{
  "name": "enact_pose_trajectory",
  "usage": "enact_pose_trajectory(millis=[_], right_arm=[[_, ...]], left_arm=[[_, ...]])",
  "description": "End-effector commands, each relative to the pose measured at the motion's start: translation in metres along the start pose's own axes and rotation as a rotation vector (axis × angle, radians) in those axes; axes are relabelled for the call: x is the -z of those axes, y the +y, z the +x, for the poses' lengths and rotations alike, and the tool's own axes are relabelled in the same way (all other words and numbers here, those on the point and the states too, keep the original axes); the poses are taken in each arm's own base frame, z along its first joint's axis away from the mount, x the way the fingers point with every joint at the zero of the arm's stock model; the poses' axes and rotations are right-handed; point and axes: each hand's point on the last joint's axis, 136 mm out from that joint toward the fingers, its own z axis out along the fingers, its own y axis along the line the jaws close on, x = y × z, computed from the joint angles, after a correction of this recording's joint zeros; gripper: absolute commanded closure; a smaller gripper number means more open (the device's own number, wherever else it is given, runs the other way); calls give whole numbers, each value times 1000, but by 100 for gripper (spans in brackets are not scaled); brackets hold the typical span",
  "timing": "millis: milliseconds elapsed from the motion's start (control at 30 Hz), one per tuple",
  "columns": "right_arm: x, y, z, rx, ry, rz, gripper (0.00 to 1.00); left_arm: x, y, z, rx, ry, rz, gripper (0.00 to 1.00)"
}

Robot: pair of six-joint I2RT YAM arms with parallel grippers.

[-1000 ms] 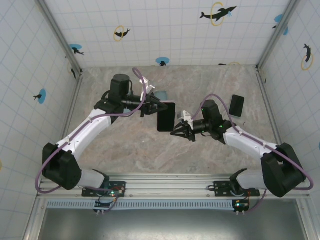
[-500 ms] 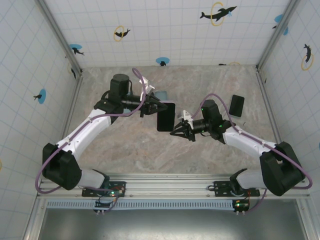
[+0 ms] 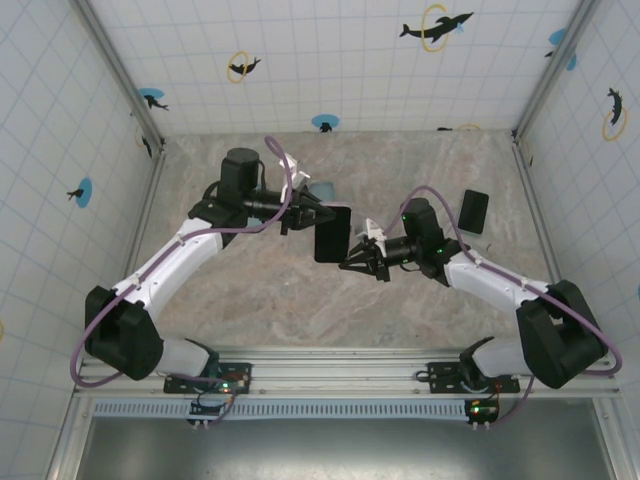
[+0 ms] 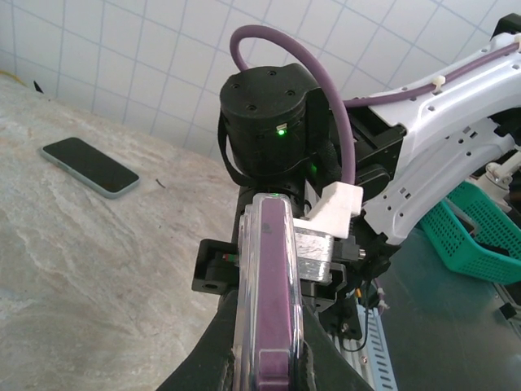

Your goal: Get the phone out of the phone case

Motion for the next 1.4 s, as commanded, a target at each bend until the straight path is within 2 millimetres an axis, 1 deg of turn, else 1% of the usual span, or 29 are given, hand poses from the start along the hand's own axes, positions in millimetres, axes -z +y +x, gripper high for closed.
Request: enact_pose_trajectory(millis=[0,67,200,300,400,467,600,800,833,900,1000,1033,1100,1167,1267,1367], right_arm=[[-1,-4,-15,89,-11,6,90],[-1,-6,-12,101,6,26,93],[-2,-8,-15,149,11,62,95],[0,-17,-10,224,60,160,96],[4,-25,-8,273,96,232,96],[6,-29,-10,297,100,272,97],[8,-28,-26,348,40,319,98],[12,-36,-33,416,40,419,98],[12,-36,-33,420,40,422,98],[13,-36,-39,416,14,423,99],[14,-24,-53,384,-70,354,98],[13,-20,-55,376,-79,327,98],[11,-19,-47,344,-49,302,97],[10,-19,-32,302,5,276,93],[9,-12,-10,224,55,233,75],[10,-1,5,174,84,192,64]], left_arm=[[5,-13,-20,-65,-30,29,100],[5,-13,-20,-58,-30,31,100],[4,-10,-20,0,-30,31,100],[4,-9,-19,71,-26,43,100],[4,-9,-18,106,-25,43,100],[4,-10,-17,120,-32,49,100],[4,-12,-16,148,-39,59,100],[5,-17,-12,192,-42,80,100],[5,-17,-12,192,-42,79,100],[5,-16,-11,195,-41,80,100],[5,-14,-10,183,-46,60,100],[5,-13,-10,170,-49,51,100],[6,-11,-14,137,-61,21,100],[8,-10,-20,60,-73,-5,100],[12,-12,-28,-39,-90,-38,100],[12,-16,-34,-80,-95,-25,100]])
